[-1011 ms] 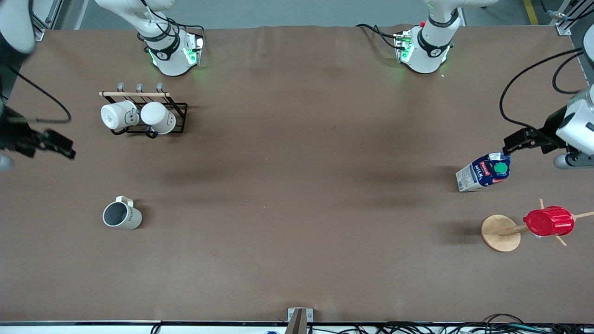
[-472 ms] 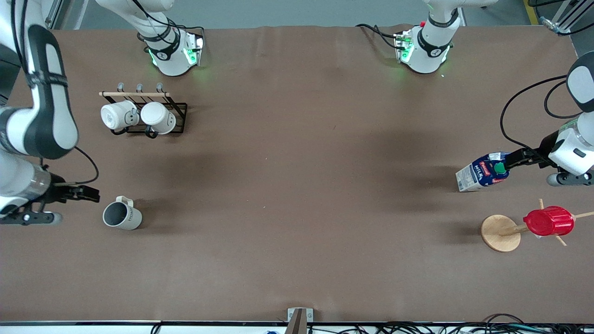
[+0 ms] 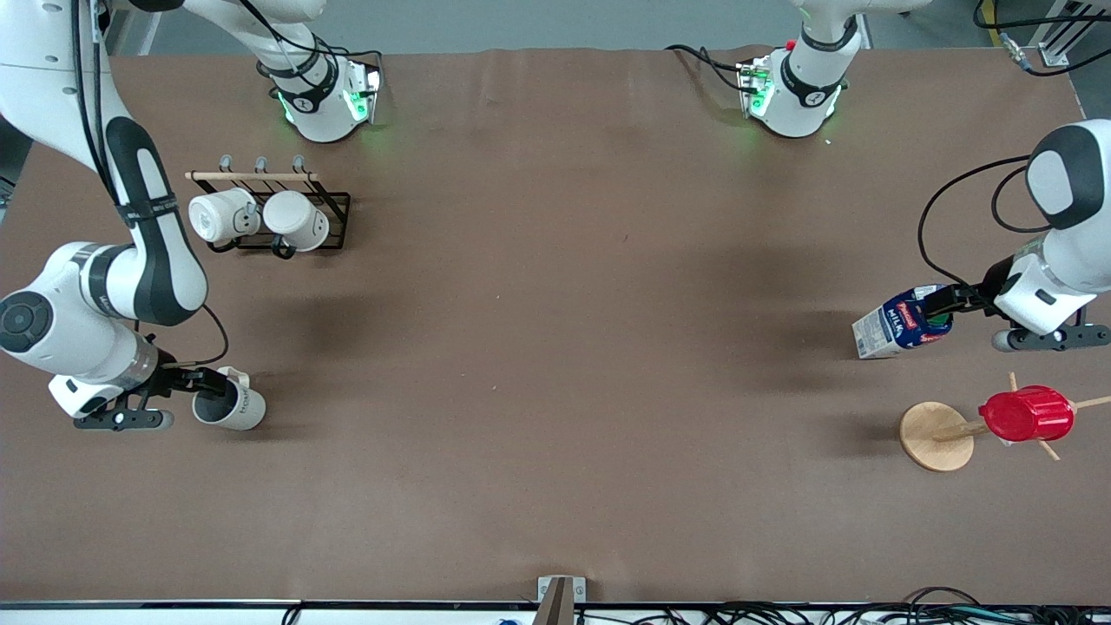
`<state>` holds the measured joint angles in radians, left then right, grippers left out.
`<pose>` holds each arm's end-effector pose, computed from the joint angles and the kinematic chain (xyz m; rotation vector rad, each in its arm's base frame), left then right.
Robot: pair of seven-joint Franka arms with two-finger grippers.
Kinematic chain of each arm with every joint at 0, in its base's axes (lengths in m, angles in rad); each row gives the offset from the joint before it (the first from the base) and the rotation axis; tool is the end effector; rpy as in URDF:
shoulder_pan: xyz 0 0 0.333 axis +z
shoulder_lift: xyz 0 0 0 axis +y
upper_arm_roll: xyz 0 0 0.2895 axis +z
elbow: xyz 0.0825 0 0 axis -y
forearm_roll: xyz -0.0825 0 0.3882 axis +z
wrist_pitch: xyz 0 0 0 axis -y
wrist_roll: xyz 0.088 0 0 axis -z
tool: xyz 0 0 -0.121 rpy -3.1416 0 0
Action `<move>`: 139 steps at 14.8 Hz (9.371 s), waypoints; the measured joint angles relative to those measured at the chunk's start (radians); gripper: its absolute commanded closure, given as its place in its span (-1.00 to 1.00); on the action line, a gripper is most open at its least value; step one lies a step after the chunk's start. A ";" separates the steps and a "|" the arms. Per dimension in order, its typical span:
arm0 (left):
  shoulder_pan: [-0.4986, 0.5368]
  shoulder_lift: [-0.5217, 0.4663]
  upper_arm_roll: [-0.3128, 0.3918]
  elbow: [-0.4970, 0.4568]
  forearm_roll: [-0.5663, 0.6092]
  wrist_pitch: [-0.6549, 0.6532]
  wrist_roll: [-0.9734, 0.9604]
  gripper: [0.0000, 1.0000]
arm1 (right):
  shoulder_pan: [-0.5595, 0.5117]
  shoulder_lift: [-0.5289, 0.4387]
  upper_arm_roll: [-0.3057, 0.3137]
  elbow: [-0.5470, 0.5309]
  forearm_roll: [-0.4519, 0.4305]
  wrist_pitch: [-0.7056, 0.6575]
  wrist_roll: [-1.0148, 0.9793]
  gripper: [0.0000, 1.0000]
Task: Place cup and milk on table
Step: 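Grasp the white mug with the right gripper while the left gripper grasps the milk, then carry the mug to table center with the right gripper while the left lifts milk, then release the mug and raise the right gripper while the left carries milk over, then lower the milk carton beside the mug with the left gripper, then open the left gripper and withdraw it from the milk carton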
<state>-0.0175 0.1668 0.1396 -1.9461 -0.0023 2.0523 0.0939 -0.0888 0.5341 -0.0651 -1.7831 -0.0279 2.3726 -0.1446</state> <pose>0.5809 0.0696 0.3500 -3.1252 -0.0439 0.0952 0.6466 -0.0986 0.2219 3.0800 0.0311 0.0736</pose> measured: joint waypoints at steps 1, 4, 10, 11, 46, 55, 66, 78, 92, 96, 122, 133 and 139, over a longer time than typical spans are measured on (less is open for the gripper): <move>0.000 0.012 0.000 -0.002 0.000 0.010 0.000 -0.99 | 0.000 0.008 0.000 0.000 0.000 0.013 0.000 -0.93; 0.000 0.043 0.000 -0.007 0.000 0.041 0.000 -0.99 | -0.001 0.032 0.000 -0.001 0.001 0.060 0.000 -0.42; 0.000 0.057 0.000 -0.067 0.000 0.118 0.000 -0.99 | -0.004 0.049 -0.001 0.000 0.002 0.085 0.001 0.99; 0.000 0.057 0.000 -0.071 0.000 0.119 0.000 -0.99 | -0.004 0.049 -0.001 0.000 0.002 0.084 0.001 0.99; 0.020 -0.050 -0.227 -0.011 0.000 0.123 -0.012 0.95 | 0.489 0.202 0.504 0.203 -0.372 -0.140 1.399 -1.00; 0.021 -0.032 -0.481 0.007 0.036 0.107 -0.309 0.95 | 0.330 -0.053 0.535 0.272 -0.378 -0.419 1.404 -1.00; -0.009 0.276 -0.806 0.279 0.244 -0.041 -0.766 0.94 | 0.175 -0.441 0.127 0.263 -0.094 -0.720 0.589 -1.00; -0.080 0.440 -0.881 0.398 0.407 -0.074 -0.960 0.98 | 0.092 -0.538 0.041 0.300 0.016 -0.832 0.299 -1.00; -0.098 0.490 -0.944 0.449 0.486 -0.148 -1.073 0.95 | 0.094 -0.537 0.100 0.321 0.014 -0.849 0.294 -1.00; -0.097 0.492 -0.946 0.448 0.486 -0.153 -1.073 0.88 | 0.094 -0.537 0.096 0.321 0.014 -0.849 0.294 -1.00; -0.075 0.296 -0.803 0.477 0.329 -0.161 -0.998 -1.00 | 0.094 -0.537 0.096 0.322 0.014 -0.850 0.294 -1.00; -0.076 -0.043 -0.276 0.445 -0.012 -0.395 -0.351 -1.00 | 0.093 -0.536 0.094 0.322 0.014 -0.886 0.335 -1.00; -0.075 -0.148 -0.129 0.405 -0.035 -0.432 -0.164 -1.00 | 0.067 -0.535 0.115 0.322 0.015 -0.887 0.335 -1.00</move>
<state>-0.0927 0.0188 0.0109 -1.5408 -0.0370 1.6204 -0.0696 -0.0223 -0.0013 0.0495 -1.4615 -0.0132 1.4852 0.1906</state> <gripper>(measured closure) 0.000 0.000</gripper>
